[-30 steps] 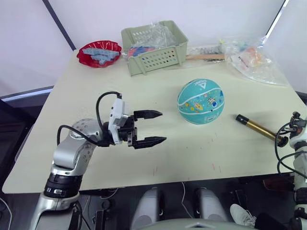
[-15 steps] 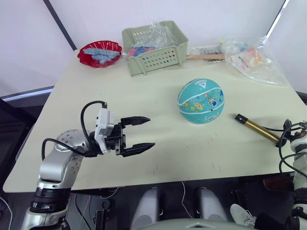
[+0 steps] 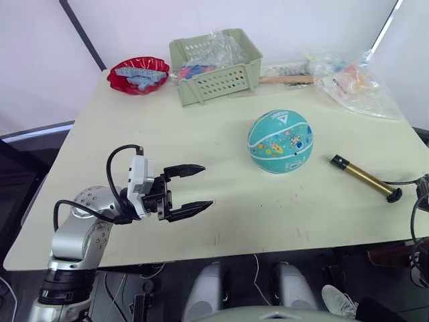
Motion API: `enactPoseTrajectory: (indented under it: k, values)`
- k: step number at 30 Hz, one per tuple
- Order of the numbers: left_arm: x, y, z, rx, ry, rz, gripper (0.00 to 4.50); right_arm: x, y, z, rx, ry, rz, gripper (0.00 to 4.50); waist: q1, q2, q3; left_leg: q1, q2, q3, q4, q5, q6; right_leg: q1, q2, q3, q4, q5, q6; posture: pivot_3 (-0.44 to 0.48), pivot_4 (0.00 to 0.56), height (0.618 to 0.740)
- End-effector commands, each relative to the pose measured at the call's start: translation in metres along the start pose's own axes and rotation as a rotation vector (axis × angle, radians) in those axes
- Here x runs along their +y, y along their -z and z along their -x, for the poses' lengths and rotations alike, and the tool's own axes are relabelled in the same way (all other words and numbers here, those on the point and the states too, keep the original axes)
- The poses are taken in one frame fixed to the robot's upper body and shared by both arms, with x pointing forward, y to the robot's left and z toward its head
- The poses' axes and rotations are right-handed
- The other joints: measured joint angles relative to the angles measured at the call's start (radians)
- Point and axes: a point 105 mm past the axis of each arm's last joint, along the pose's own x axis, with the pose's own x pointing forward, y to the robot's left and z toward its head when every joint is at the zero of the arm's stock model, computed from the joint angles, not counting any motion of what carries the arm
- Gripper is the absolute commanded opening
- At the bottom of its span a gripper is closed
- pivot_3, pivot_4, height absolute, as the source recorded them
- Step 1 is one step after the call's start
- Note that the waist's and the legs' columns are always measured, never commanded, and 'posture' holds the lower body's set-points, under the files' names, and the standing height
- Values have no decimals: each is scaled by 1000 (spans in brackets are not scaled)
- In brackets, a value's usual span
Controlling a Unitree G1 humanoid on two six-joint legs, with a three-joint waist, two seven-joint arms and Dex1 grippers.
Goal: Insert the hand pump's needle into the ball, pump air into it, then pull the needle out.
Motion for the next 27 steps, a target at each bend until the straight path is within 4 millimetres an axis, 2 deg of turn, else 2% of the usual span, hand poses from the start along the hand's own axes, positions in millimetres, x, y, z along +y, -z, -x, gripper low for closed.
enactPoseTrajectory:
  k: [1, 4, 7, 13, 20, 27]
  values:
    - [5, -3, 7, -17, -45, -28, 4500, 1, -34, 7, -138, -90, 14, 4489, -1, 0, 0, 0, 0, 0, 0, 0, 0, 0, 0, 0, 0, 0, 0, 0, 150, 738]
    - [7, -2, 7, -21, -59, -25, 4500, 8, -36, 9, -142, -147, 10, 4489, 0, 0, 0, 0, 1, 0, 0, 0, 0, 0, 0, 1, 0, 0, 0, 0, 150, 738]
    - [5, 9, 12, -18, -115, 9, 4500, 58, -38, 23, -145, -444, 47, 4489, 0, 1, 0, 0, 1, 0, 0, 0, 0, 0, -1, 1, 0, 0, 0, 0, 150, 738]
    - [3, 22, 19, 0, -220, 59, 4500, 97, -31, 44, -143, -703, 64, 4489, 5, 0, 0, -1, 2, -4, 0, 0, 1, 1, -1, -3, 0, 0, 0, 0, 150, 738]
    - [-6, 46, 37, 69, -348, 104, 4500, 118, -16, 60, -101, -916, 112, 4489, 6, 0, 0, -3, 0, -18, 0, 0, 0, 4, 0, -9, 0, -5, -3, 0, 150, 738]
    - [-11, 74, 64, 157, -518, 150, 4500, 117, -6, 70, -105, -1057, 123, 4489, 14, 1, 0, -3, -1, -36, -3, 1, -4, 11, 0, -25, 0, -12, -10, 0, 150, 738]
